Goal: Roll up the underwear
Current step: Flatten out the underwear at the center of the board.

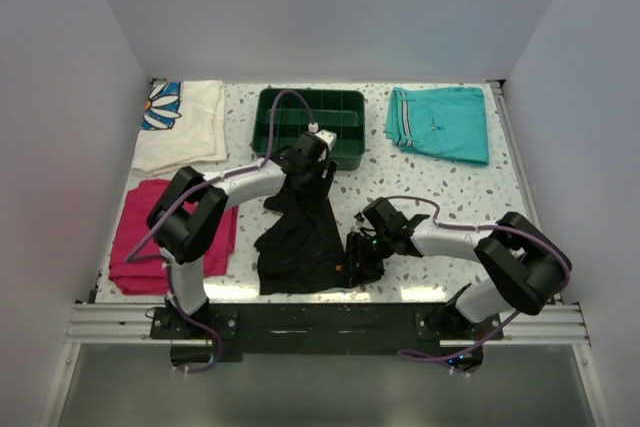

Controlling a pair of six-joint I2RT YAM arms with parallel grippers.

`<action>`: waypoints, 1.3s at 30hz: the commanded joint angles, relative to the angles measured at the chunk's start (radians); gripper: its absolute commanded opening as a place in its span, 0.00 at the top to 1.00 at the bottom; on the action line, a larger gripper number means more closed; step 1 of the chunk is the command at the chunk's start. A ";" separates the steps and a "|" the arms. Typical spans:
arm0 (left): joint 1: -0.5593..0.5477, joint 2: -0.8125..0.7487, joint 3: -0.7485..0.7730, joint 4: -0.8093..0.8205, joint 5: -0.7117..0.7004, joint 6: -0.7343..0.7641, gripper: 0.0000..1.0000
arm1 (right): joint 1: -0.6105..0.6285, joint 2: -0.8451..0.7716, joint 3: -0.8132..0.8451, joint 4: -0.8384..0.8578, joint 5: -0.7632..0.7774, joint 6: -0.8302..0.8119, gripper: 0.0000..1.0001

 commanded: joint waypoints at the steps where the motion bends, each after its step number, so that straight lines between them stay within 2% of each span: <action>1: 0.009 0.020 0.048 0.028 0.015 0.064 0.23 | 0.006 0.025 0.004 0.003 0.070 -0.005 0.60; 3: 0.009 0.036 0.062 0.017 0.021 0.070 0.28 | 0.006 0.020 0.002 -0.003 0.085 -0.003 0.63; 4: 0.009 0.039 0.064 0.015 0.020 0.070 0.30 | 0.006 0.020 0.004 -0.008 0.087 -0.003 0.70; 5: 0.009 0.042 0.064 0.015 0.020 0.072 0.38 | 0.006 0.025 0.007 -0.012 0.093 -0.006 0.77; 6: 0.009 0.045 0.061 0.017 0.020 0.073 0.42 | 0.006 0.022 0.008 -0.024 0.105 -0.011 0.83; 9: 0.009 0.051 0.056 0.021 0.021 0.070 0.49 | 0.006 0.017 0.024 -0.052 0.126 -0.023 0.99; 12: 0.010 0.051 0.056 0.024 0.023 0.067 0.61 | 0.008 0.005 0.050 -0.112 0.155 -0.052 1.00; 16: 0.010 0.044 0.053 0.021 0.037 0.055 0.76 | 0.006 -0.013 0.119 -0.230 0.272 -0.097 1.00; 17: 0.010 0.036 0.050 0.021 0.037 0.052 0.86 | 0.005 -0.018 0.136 -0.256 0.296 -0.106 1.00; 20: 0.010 0.004 0.039 0.018 0.032 0.037 1.00 | 0.005 -0.046 0.209 -0.374 0.421 -0.158 1.00; 22: 0.012 -0.027 0.035 0.015 0.032 0.020 1.00 | 0.000 -0.072 0.273 -0.465 0.496 -0.180 1.00; 26: 0.010 -0.192 0.019 0.002 0.018 -0.020 1.00 | -0.016 -0.153 0.389 -0.601 0.690 -0.249 1.00; 30: 0.009 -0.370 -0.022 0.003 -0.002 -0.086 1.00 | -0.033 -0.230 0.505 -0.708 0.772 -0.308 1.00; 35: -0.001 -0.599 -0.074 -0.015 0.012 -0.143 1.00 | -0.036 -0.285 0.656 -0.753 0.748 -0.436 1.00; 39: -0.063 -0.722 -0.088 -0.119 -0.069 -0.189 1.00 | -0.036 -0.317 0.763 -0.834 0.659 -0.532 1.00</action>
